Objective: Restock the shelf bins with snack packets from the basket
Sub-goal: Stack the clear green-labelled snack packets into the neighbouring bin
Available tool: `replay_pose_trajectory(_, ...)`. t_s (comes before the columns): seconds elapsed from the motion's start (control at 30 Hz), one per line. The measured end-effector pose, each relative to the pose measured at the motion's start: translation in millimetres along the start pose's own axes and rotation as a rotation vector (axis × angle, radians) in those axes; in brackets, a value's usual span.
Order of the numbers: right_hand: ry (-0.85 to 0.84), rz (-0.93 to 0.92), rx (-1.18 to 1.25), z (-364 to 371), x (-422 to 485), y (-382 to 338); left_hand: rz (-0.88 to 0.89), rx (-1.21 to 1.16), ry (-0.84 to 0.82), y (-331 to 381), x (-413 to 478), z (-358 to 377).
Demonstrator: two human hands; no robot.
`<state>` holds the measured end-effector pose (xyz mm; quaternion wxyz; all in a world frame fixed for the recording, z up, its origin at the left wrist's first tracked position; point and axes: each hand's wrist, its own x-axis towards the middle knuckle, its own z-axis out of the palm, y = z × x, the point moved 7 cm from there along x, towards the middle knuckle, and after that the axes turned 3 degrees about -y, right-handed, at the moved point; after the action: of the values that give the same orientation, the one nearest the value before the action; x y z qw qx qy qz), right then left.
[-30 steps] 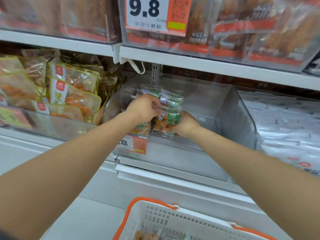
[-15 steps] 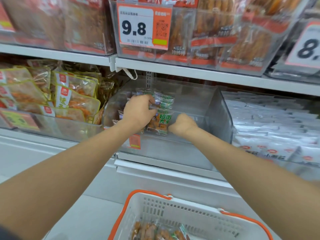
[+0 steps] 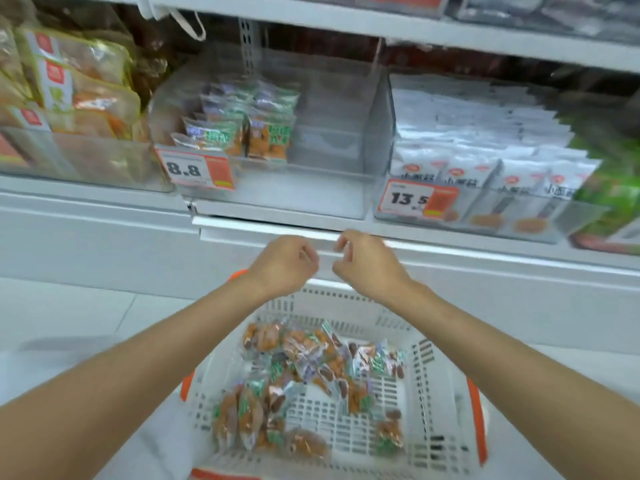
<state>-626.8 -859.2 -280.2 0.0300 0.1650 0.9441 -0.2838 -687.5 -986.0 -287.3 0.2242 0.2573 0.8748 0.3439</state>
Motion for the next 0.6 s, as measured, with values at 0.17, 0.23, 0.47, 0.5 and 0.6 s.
replay_pose_trajectory(0.17, -0.506, 0.109, -0.164, 115, -19, 87, -0.033, 0.354, -0.342, -44, -9, 67)
replay_pose_trajectory(0.23, -0.659, 0.114, -0.26, 155, -28, 118, -0.059, 0.428, -0.422, -54, -10, 81)
replay_pose_trajectory(0.47, -0.673, 0.244, -0.2, 269, -60, 197, -0.066, 0.561, -0.599, -74, -14, 116)
replay_pose_trajectory(0.5, -0.652, 0.231, -0.218, 282, -63, 200, -0.074, 0.572, -0.611, -77, -14, 119)
replay_pose_trajectory(0.6, -0.65, 0.096, -0.486, 296, -74, 197, -0.083, 0.608, -0.644, -82, -15, 122)
